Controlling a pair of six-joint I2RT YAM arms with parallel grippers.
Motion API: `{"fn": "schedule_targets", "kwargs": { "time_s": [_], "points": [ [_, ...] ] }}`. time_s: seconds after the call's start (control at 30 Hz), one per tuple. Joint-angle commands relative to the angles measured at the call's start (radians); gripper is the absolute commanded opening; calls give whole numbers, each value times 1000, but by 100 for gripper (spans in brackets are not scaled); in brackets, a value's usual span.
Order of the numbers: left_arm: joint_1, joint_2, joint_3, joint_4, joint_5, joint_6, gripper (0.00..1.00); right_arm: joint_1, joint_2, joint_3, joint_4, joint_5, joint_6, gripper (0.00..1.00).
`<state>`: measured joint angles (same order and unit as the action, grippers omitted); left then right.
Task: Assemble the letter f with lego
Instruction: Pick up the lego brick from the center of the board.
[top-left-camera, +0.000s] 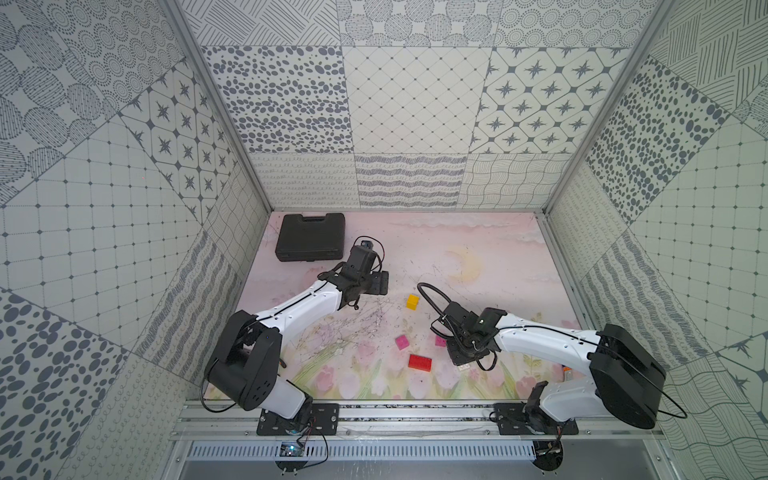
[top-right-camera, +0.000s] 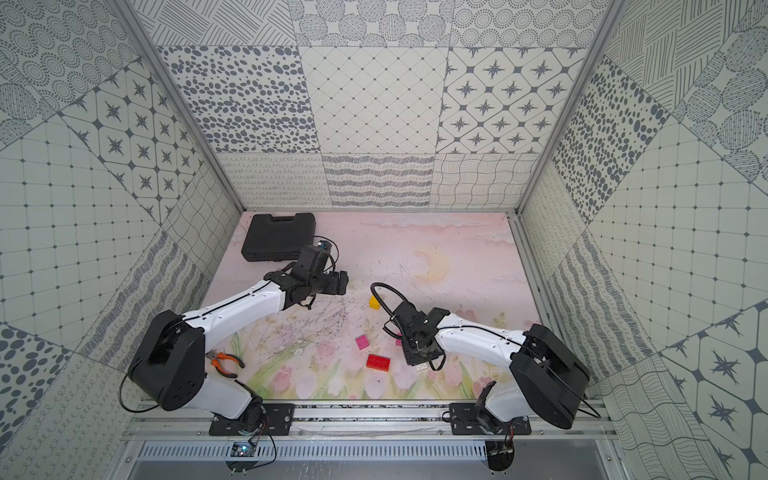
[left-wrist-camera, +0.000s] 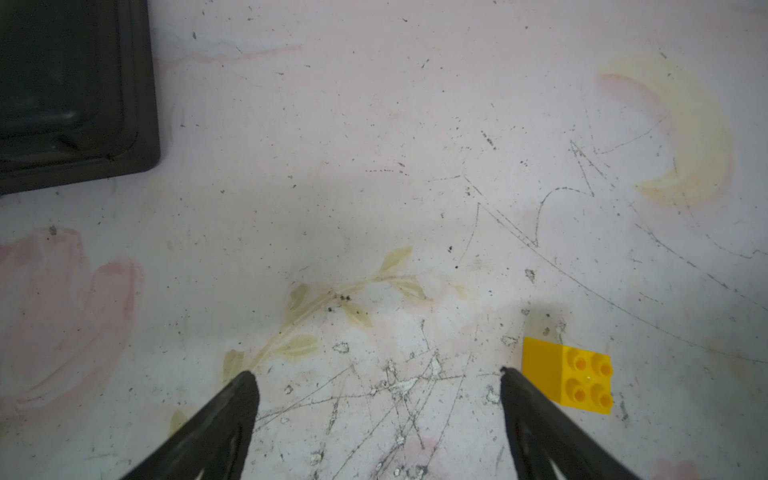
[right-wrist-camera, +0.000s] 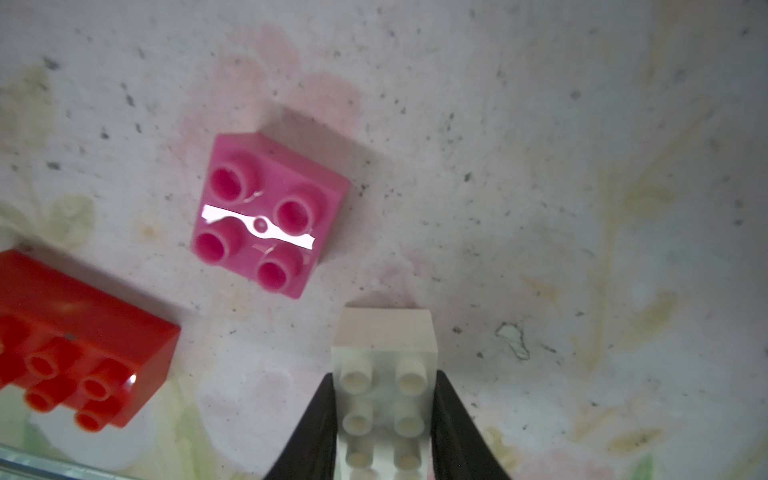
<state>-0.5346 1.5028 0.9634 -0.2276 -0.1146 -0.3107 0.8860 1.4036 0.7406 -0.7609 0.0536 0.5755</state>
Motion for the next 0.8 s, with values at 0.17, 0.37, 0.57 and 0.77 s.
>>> {"fn": "schedule_targets", "kwargs": {
  "time_s": [0.17,0.37,0.57,0.77],
  "points": [
    [-3,8,-21,36,41,-14,91,2,3,63,-51,33,4,29],
    [-2,39,-38,66,76,-30,90,-11,4,193,-147,73,-66,29],
    [-3,65,-41,98,117,-42,88,-58,67,332,-182,63,-179,29],
    [-4,129,-7,117,183,-56,83,-161,173,457,-159,12,-287,29]
  ]
}}
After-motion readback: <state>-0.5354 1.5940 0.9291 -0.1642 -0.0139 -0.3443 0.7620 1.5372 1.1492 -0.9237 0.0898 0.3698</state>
